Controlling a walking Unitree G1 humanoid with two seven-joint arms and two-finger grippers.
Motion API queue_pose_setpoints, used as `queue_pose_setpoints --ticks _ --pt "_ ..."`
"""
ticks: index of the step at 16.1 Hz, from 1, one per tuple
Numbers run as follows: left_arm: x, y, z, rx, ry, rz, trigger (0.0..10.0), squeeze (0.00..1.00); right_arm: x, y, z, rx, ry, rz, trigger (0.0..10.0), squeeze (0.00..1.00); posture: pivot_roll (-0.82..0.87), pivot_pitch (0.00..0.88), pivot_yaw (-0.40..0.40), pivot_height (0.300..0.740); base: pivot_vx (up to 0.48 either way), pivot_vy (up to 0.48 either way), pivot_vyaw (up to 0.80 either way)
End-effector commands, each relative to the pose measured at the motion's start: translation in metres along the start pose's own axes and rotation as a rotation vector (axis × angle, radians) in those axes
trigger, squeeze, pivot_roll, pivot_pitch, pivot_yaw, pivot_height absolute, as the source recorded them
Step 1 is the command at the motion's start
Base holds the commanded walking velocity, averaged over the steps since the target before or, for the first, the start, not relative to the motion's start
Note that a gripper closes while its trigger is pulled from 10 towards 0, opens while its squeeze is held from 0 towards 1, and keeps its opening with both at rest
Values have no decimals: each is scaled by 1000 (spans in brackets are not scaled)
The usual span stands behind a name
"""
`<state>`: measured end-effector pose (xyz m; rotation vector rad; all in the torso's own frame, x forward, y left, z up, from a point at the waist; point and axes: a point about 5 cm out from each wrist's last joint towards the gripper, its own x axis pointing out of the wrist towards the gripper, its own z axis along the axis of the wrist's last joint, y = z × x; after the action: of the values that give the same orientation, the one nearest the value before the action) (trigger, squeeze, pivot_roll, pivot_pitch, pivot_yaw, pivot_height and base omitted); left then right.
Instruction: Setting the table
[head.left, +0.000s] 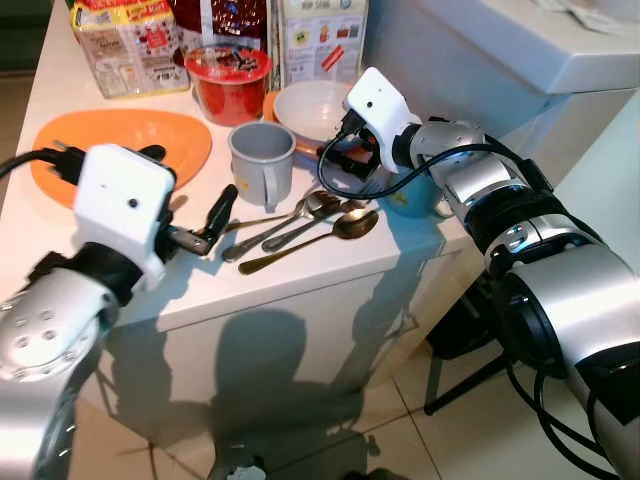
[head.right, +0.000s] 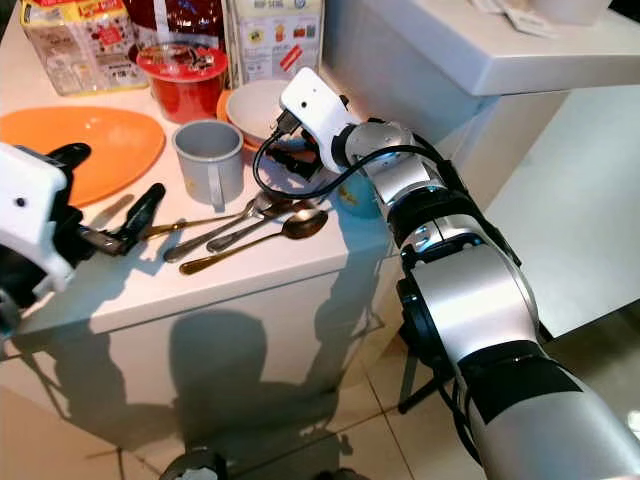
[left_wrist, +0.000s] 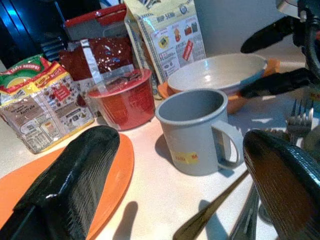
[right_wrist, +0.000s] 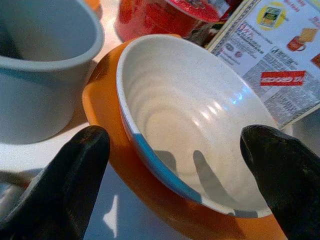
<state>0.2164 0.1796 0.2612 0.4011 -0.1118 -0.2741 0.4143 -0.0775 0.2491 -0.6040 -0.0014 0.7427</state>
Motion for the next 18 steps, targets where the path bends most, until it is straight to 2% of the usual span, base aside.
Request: queue_pose_setpoints --ticks 1,9,13,18 --pt "-5 -4 4 4 -1 -41 10000 0 -3 -4 -8 -27 52 -24 10000 0 309 142 -101 740 0 0 0" --pt "-12 -2 12 -4 17 -40 10000 0 -3 -6 -3 -99 84 -7 10000 0 311 216 -101 740 0 0 0" --pt "-16 -2 13 2 36 -52 10000 0 -4 -5 -1 -118 121 74 10000 0 318 226 -116 740 0 0 0" --pt "-16 2 14 12 52 -30 10000 0 -2 0 -4 -169 167 109 10000 0 327 227 -123 740 0 0 0"
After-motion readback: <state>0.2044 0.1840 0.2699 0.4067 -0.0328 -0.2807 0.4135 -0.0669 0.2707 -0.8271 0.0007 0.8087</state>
